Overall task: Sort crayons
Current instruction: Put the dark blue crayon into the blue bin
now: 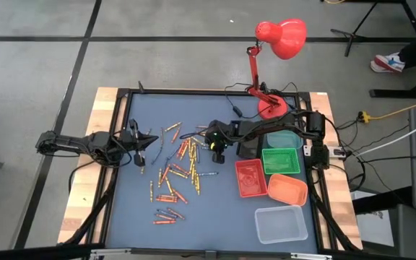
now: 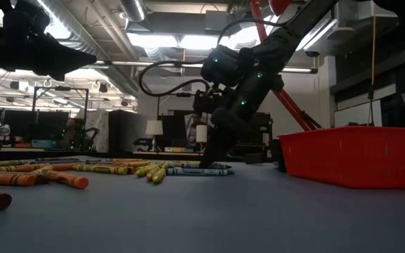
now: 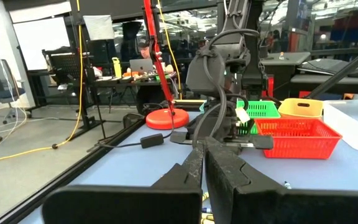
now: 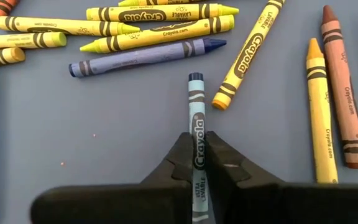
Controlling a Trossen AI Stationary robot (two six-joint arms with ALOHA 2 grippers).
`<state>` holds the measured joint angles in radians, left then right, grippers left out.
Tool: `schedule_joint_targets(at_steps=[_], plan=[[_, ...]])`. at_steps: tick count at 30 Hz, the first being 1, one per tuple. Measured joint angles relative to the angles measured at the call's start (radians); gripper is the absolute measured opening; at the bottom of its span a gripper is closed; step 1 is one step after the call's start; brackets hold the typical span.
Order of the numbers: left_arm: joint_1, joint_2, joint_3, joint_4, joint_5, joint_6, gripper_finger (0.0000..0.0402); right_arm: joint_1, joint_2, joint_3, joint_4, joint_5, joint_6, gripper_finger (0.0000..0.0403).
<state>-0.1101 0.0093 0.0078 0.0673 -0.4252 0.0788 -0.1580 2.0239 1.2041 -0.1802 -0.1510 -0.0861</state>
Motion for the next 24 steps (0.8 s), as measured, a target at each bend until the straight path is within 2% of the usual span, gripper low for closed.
schedule_joint_targets(at_steps=[6, 11, 18, 24], plan=[[0.000, 0.000, 0.000, 0.000, 0.000, 0.000, 0.0002, 0.002, -0.053, -0.008, -0.037, -0.027, 0.003, 0.0023], [0.000, 0.000, 0.000, 0.000, 0.000, 0.000, 0.0002, 0.003, -0.156, -0.003, -0.099, -0.029, 0.003, 0.0023], [0.000, 0.000, 0.000, 0.000, 0.000, 0.000, 0.0002, 0.002, -0.338, -0.003, -0.281, -0.028, 0.003, 0.0023], [0.000, 0.000, 0.000, 0.000, 0.001, 0.000, 0.0002, 0.001, -0.481, -0.002, -0.523, -0.015, 0.003, 0.0023]])
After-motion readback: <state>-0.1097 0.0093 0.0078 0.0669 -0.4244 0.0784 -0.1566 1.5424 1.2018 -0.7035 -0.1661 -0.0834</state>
